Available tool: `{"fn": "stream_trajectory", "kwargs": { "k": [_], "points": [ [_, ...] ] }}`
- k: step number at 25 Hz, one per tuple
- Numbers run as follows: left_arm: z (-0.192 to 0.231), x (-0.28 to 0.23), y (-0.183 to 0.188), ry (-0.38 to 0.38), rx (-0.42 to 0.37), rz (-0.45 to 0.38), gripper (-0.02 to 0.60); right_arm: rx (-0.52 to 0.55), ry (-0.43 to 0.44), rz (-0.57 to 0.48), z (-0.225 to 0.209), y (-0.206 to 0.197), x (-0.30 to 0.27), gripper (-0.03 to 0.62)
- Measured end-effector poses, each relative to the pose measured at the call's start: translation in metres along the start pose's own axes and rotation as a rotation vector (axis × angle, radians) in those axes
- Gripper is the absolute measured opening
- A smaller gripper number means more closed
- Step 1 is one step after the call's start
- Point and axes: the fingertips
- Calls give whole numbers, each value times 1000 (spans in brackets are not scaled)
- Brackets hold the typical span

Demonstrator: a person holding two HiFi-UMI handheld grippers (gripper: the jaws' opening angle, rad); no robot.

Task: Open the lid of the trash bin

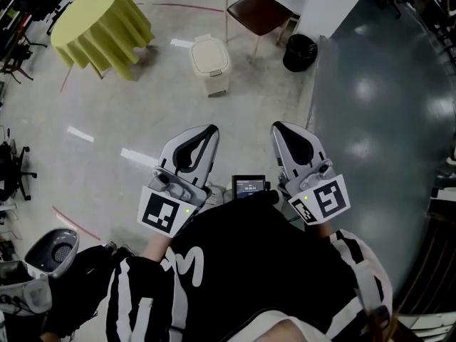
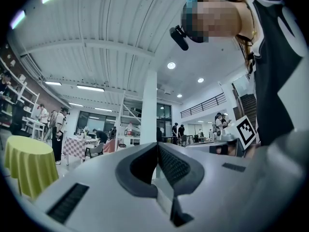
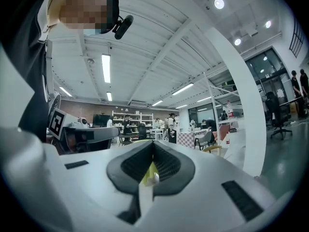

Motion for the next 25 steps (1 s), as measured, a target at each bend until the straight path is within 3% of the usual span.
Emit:
{"fn": "stream_trajectory", "kwargs": {
  "k": [16,25],
  "points": [
    [-8,-10,-9,38,-8,0,11,-17,26,-2,-14,-9,7,11],
    [-15,-22,-16,10,-11,-1,11,-13,-5,16,-26,-17,21,11]
  ]
}}
Point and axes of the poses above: the fingertips, and each gripper's own axes: x backward along the fingers, z to its left, y out of its top, and after that the axes turned 15 degrees about x, right-handed
